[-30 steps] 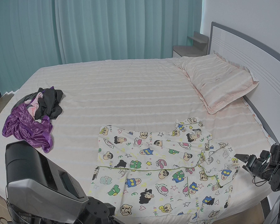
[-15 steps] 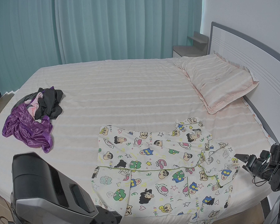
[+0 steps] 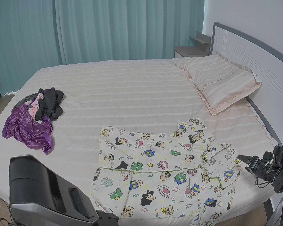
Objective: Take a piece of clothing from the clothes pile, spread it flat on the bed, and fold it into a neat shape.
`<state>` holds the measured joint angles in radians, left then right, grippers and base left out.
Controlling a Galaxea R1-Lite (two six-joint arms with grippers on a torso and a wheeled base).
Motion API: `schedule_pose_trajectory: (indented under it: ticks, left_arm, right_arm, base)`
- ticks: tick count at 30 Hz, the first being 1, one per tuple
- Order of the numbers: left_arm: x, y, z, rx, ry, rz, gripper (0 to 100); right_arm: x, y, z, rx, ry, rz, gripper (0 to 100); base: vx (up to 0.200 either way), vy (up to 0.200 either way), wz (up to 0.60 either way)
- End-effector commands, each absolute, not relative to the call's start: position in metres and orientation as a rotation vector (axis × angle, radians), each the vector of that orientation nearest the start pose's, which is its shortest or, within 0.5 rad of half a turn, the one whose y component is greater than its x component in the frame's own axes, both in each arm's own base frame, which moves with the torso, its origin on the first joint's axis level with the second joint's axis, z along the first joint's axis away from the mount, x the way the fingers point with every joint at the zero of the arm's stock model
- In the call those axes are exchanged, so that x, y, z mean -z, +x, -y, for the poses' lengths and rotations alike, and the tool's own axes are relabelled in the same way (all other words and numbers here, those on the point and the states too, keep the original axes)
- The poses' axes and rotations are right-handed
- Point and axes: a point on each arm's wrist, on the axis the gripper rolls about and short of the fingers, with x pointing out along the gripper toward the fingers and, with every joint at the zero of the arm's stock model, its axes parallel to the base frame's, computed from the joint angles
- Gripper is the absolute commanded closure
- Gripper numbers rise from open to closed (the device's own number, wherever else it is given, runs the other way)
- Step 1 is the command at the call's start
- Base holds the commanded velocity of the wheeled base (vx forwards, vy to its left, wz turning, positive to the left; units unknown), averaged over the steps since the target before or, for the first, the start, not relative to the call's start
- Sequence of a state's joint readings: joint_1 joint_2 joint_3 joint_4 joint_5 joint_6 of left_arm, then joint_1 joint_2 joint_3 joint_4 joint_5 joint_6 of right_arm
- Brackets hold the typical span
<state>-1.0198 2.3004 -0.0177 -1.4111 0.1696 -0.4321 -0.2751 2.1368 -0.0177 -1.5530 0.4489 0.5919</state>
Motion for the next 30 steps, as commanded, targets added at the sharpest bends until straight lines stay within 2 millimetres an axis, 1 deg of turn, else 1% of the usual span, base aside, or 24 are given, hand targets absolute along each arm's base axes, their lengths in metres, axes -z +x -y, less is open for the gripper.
schedule_pose_trajectory:
  ticks: [1, 5, 6, 10, 15, 16, 17, 18, 19, 21, 22, 23, 25, 27, 28, 29, 30]
  left_arm:
    - [0.016, 0.108, 0.176, 0.695, 0.021, -0.879, 0]
    - [0.006, 0.106, 0.172, 0.699, 0.007, -0.882, 0]
    - [0.000, 0.105, 0.169, 0.696, -0.002, -0.882, 0]
    - [-0.013, 0.100, 0.162, 0.688, -0.034, -0.902, 0]
    - [-0.010, 0.099, 0.157, 0.638, -0.015, -0.940, 0]
    - [-0.011, 0.099, 0.158, 0.633, -0.028, -0.937, 0]
    - [-0.015, 0.101, 0.158, 0.617, -0.088, -0.928, 0]
    - [-0.015, 0.101, 0.158, 0.617, -0.088, -0.928, 0]
    - [-0.022, 0.104, 0.159, 0.603, -0.157, -0.909, 0]
    - [-0.028, 0.114, 0.159, 0.557, -0.245, -0.888, 0]
    - [-0.028, 0.118, 0.159, 0.539, -0.267, -0.884, 0]
    - [-0.028, 0.118, 0.159, 0.539, -0.267, -0.884, 0]
    - [-0.030, 0.135, 0.157, 0.453, -0.370, -0.867, 0]
    - [-0.028, 0.149, 0.156, 0.389, -0.435, -0.860, 0]
    - [-0.026, 0.160, 0.155, 0.348, -0.471, -0.853, 0]
    - [-0.026, 0.161, 0.155, 0.342, -0.474, -0.854, 0]
    - [-0.018, 0.177, 0.152, 0.281, -0.498, -0.853, 0]
  right_arm:
    - [-0.011, 0.210, 0.050, -0.004, 0.779, -0.573, 0]
    - [-0.011, 0.210, 0.050, -0.002, 0.781, -0.573, 0]
    - [-0.011, 0.210, 0.050, -0.002, 0.782, -0.574, 0]
    - [-0.011, 0.210, 0.049, -0.005, 0.779, -0.575, 0]
    - [-0.011, 0.210, 0.050, -0.003, 0.781, -0.575, 0]
    - [-0.011, 0.210, 0.050, -0.003, 0.781, -0.575, 0]
    - [-0.011, 0.210, 0.050, -0.004, 0.781, -0.573, 0]
    - [-0.011, 0.210, 0.050, -0.004, 0.781, -0.573, 0]
    - [-0.011, 0.210, 0.050, -0.004, 0.781, -0.573, 0]
    - [-0.011, 0.210, 0.050, -0.004, 0.781, -0.573, 0]
    - [-0.011, 0.210, 0.050, -0.004, 0.781, -0.573, 0]
    - [-0.011, 0.210, 0.050, -0.004, 0.781, -0.573, 0]
    - [-0.011, 0.210, 0.050, -0.004, 0.781, -0.573, 0]
    - [-0.011, 0.210, 0.050, -0.004, 0.781, -0.573, 0]
    - [-0.011, 0.210, 0.050, -0.004, 0.781, -0.573, 0]
    - [-0.011, 0.210, 0.049, -0.005, 0.780, -0.574, 0]
    - [-0.011, 0.210, 0.049, -0.005, 0.780, -0.574, 0]
  base:
    - [0.000, 0.000, 0.00]
    - [0.000, 0.000, 0.00]
    - [0.000, 0.000, 0.00]
    - [0.000, 0.000, 0.00]
    - [0.000, 0.000, 0.00]
    - [0.000, 0.000, 0.00]
    - [0.000, 0.000, 0.00]
    - [0.000, 0.000, 0.00]
    - [0.000, 0.000, 0.00]
    - [0.000, 0.000, 0.00]
    - [0.000, 0.000, 0.00]
    - [0.000, 0.000, 0.00]
    - [0.000, 0.000, 0.00]
    - [0.000, 0.000, 0.00]
    - [0.000, 0.000, 0.00]
    - [0.000, 0.000, 0.00]
    - [0.000, 0.000, 0.00]
